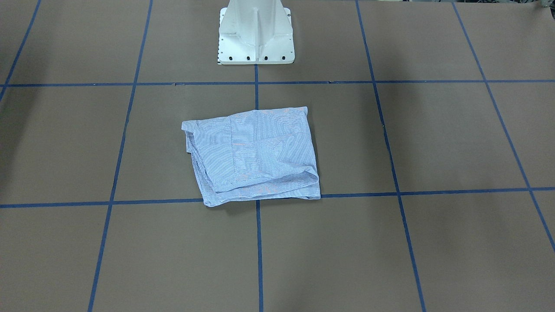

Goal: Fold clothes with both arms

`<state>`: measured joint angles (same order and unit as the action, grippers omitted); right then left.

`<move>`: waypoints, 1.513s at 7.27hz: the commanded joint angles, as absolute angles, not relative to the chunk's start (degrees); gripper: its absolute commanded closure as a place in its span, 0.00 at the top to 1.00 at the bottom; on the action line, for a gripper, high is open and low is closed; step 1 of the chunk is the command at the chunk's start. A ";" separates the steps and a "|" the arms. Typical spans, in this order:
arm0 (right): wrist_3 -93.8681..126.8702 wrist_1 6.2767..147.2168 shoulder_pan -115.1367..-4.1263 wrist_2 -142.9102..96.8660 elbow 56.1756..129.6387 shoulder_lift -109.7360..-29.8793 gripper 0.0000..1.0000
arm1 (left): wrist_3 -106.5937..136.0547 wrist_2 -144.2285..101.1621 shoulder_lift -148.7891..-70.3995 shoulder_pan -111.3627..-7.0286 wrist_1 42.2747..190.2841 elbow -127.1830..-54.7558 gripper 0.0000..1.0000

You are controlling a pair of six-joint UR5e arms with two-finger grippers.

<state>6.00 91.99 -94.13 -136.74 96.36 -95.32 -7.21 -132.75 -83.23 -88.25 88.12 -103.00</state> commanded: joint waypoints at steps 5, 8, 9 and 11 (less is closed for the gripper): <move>6.68 91.85 -94.13 -136.50 96.42 -95.27 1.00 | 0.70 -134.72 -83.32 -88.33 87.98 -103.01 0.99; 4.32 92.11 -94.13 -135.88 96.24 -94.75 1.00 | 0.35 -134.83 -83.23 -88.24 88.15 -103.01 0.99; 1.35 92.11 -93.61 -135.70 96.24 -95.18 1.00 | 0.26 -134.82 -83.15 -88.24 88.15 -103.01 0.99; 0.70 92.20 -91.68 -135.62 96.15 -95.19 1.00 | 0.18 -134.74 -83.14 -88.24 88.15 -103.01 0.99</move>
